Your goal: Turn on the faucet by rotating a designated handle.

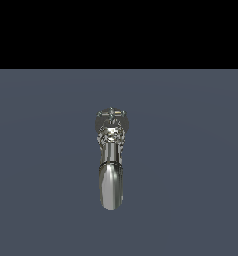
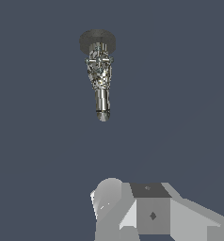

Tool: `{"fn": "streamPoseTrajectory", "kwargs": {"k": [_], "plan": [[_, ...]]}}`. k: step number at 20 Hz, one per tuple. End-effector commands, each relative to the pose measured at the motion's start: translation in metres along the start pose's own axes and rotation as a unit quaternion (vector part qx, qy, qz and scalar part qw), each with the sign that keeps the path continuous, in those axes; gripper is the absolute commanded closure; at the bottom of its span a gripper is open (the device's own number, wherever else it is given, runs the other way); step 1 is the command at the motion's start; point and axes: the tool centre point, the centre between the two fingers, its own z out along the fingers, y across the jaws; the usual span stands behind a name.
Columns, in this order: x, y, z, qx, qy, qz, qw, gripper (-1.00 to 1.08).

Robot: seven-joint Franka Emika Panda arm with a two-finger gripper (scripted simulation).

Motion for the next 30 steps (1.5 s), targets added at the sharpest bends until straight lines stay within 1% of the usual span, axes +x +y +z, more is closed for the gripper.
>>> {"fn": "streamPoseTrajectory", "kwargs": {"k": [1, 2, 3, 4, 5, 6, 7, 8, 9, 10, 11, 12, 13, 14, 15, 16, 17, 18, 19, 20, 21, 22, 23, 24, 25, 26, 27, 28, 29, 30], "plan": [[0.005, -0.007, 0.025, -0.006, -0.031, 0.001, 0.9995, 0.38], [0.006, -0.009, 0.035, 0.004, -0.047, -0.009, 0.9988, 0.18], [0.016, -0.013, 0.058, -0.011, -0.054, -0.008, 0.9984, 0.14], [0.019, -0.013, 0.079, -0.010, -0.069, -0.019, 0.9974, 0.20], [0.030, -0.001, 0.082, 0.002, -0.065, 0.019, 0.9977, 0.14], [0.037, -0.004, 0.096, 0.003, -0.080, 0.028, 0.9964, 0.18], [0.038, -0.009, 0.123, 0.000, -0.098, 0.031, 0.9947, 0.17], [0.048, -0.013, 0.129, 0.003, -0.093, 0.040, 0.9948, 0.14], [0.056, -0.042, 0.139, -0.001, -0.092, 0.021, 0.9955, 0.09], [0.054, -0.015, 0.167, 0.005, -0.111, 0.054, 0.9924, 0.13], [0.060, -0.015, 0.181, 0.021, -0.114, 0.072, 0.9907, 0.18], [0.060, -0.021, 0.200, 0.015, -0.125, 0.077, 0.9891, 0.31], [0.084, -0.036, 0.192, 0.017, -0.100, 0.069, 0.9924, 0.23], [0.102, -0.026, 0.192, -0.011, -0.083, 0.063, 0.9945, -0.02], [0.094, -0.024, 0.221, -0.003, -0.106, 0.093, 0.9901, -0.23], [0.118, -0.017, 0.218, 0.011, -0.087, 0.137, 0.9867, -0.37], [0.117, -0.015, 0.217, 0.011, -0.086, 0.139, 0.9864, -0.37], [0.130, -0.026, 0.224, -0.006, -0.074, 0.122, 0.9898, -0.24], [0.133, -0.011, 0.240, 0.009, -0.080, 0.168, 0.9824, -0.39], [0.132, 0.005, 0.242, 0.014, -0.083, 0.184, 0.9793, -0.39], [0.150, -0.005, 0.242, 0.028, -0.070, 0.190, 0.9789, -0.17], [0.163, -0.008, 0.248, 0.047, -0.067, 0.221, 0.9718, -0.36], [0.138, -0.023, 0.286, 0.038, -0.098, 0.235, 0.9664, -0.62], [0.174, -0.037, 0.290, 0.038, -0.082, 0.189, 0.9778, -0.64], [0.164, -0.066, 0.278, 0.038, -0.069, 0.154, 0.9850, -0.64], [0.183, -0.064, 0.279, 0.031, -0.050, 0.139, 0.9885, -0.05], [0.159, -0.060, 0.299, 0.032, -0.063, 0.187, 0.9798, -0.71], [0.160, -0.012, 0.313, 0.033, -0.075, 0.234, 0.9688, -0.71], [0.218, 0.038, 0.311, 0.033, -0.047, 0.274, 0.9599, -0.63], [0.207, 0.061, 0.295, 0.033, -0.028, 0.303, 0.9522, -0.63]]}}
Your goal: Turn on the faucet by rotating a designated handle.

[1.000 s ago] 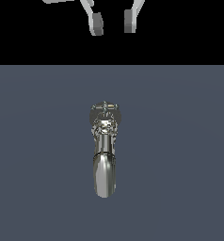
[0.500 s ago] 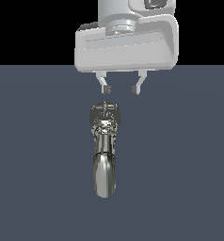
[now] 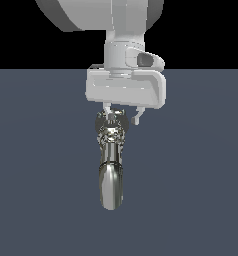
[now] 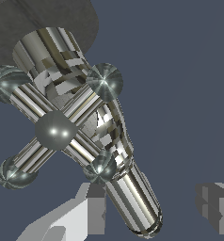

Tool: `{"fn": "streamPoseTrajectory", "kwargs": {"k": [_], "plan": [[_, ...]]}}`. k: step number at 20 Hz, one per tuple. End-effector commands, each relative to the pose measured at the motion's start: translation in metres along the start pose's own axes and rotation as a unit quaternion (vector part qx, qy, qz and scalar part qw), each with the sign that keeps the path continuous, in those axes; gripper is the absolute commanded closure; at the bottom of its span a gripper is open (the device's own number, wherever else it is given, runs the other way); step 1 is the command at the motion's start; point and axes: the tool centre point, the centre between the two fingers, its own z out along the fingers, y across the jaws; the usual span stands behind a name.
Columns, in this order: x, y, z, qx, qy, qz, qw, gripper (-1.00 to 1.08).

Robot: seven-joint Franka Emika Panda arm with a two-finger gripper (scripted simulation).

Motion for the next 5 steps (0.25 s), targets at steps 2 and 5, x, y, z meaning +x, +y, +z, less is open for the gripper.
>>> {"fn": "streamPoseTrajectory", "kwargs": {"k": [2, 5], "plan": [[0.086, 0.089, -0.016, -0.006, 0.066, 0.105, 0.9923, 0.63], [0.110, 0.099, -0.017, -0.016, 0.095, 0.121, 0.9880, -0.62]]}}
